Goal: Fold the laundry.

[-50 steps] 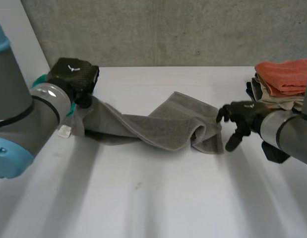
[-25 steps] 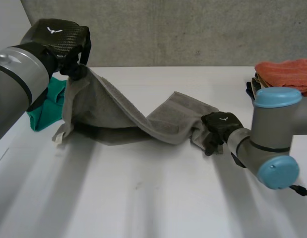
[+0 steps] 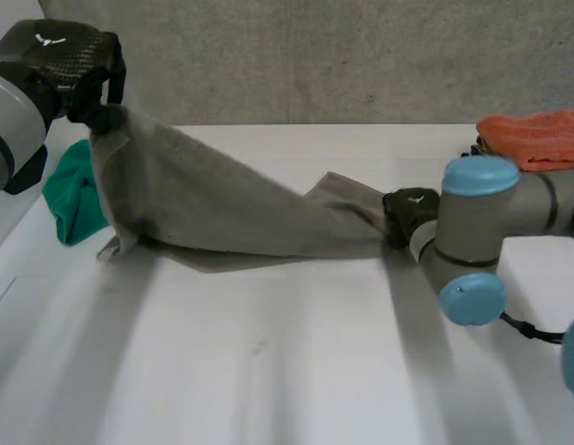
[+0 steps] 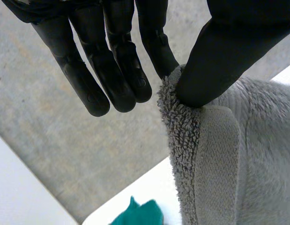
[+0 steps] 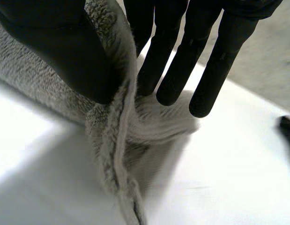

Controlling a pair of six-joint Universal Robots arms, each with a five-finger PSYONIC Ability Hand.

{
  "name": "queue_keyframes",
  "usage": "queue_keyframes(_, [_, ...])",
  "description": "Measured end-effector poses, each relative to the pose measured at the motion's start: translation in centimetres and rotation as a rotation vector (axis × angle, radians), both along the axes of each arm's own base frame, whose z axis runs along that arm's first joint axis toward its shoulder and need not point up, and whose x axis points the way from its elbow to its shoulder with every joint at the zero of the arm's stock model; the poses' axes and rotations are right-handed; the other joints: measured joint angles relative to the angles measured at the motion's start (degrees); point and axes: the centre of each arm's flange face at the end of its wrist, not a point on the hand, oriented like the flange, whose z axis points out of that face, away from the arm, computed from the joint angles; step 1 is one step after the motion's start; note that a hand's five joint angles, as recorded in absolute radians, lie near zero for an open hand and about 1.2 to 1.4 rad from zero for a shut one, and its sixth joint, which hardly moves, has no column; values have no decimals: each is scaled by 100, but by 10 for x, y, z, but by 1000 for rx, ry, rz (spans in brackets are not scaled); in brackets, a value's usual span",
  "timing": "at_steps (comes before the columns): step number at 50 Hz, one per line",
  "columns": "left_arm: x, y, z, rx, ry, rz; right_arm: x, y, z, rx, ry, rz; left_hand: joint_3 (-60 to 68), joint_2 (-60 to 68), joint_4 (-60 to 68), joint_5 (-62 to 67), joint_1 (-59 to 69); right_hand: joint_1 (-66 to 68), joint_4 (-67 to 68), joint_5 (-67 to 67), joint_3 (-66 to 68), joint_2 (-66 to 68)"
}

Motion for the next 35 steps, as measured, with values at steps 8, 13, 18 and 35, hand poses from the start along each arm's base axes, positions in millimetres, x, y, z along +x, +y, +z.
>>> queue_keyframes(8, [30, -18, -25, 104, -74, 52, -60, 5, 98, -170, 277, -10, 0, 0, 0, 0, 0, 186, 16, 124, 2, 0])
queue_keyframes(13, [45, -19, -38, 198, -136, 25, -91, 20, 154, -274, 450, 18, 0, 0, 0, 0, 0, 370, 18, 170, 2, 0])
queue_keyframes(18, [49, -13, -41, 272, -161, -36, -108, 41, 205, -390, 505, 45, 0, 0, 0, 0, 0, 454, 18, 194, 2, 0])
queue_keyframes(35, [16, -74, -63, 149, -153, -18, -95, 6, 173, -361, 538, 150, 2, 4, 2, 0, 0, 454, 19, 211, 2, 0])
